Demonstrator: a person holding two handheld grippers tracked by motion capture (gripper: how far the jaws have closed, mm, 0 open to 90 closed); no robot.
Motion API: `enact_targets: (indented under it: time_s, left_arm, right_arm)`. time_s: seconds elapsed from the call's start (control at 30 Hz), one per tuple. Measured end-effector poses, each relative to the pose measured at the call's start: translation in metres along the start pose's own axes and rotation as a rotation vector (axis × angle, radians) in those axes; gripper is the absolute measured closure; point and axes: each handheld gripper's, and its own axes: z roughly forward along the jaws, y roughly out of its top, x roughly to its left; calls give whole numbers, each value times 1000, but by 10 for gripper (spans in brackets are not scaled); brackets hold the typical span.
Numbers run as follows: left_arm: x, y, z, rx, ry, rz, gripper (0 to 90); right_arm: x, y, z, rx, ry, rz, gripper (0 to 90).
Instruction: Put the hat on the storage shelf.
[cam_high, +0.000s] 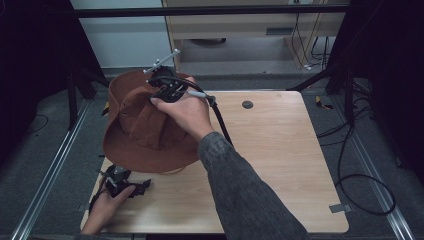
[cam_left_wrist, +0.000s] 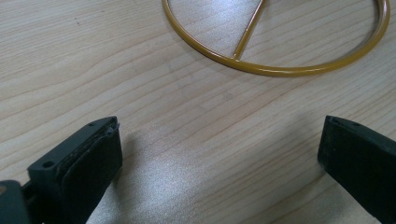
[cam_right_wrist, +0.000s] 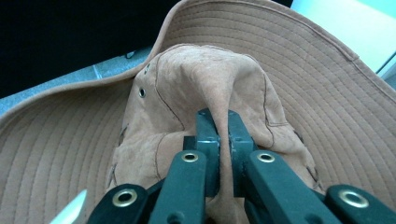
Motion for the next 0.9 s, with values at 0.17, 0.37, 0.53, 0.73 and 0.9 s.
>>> enact_targets:
  time_s: [0.17,0.37,0.53,0.73,0.9]
  left_arm:
    - [0,0,0,0,1,0,0]
    - [0,0,0,0,0,-1,0]
    - [0,0,0,-1,0,-4,0]
    - [0,0,0,0,-1,-3,0]
    - [0,0,0,0,0,-1,0]
  right_arm:
    - [1,-1,2,0,6,1,860]
    - [0,-3,2,0,9,3,826]
    - [-1,-3,2,2,7,6,795]
    - [-3,-3,0,0,8,15,764]
    - [-3,-4,-2,-4,11,17,757]
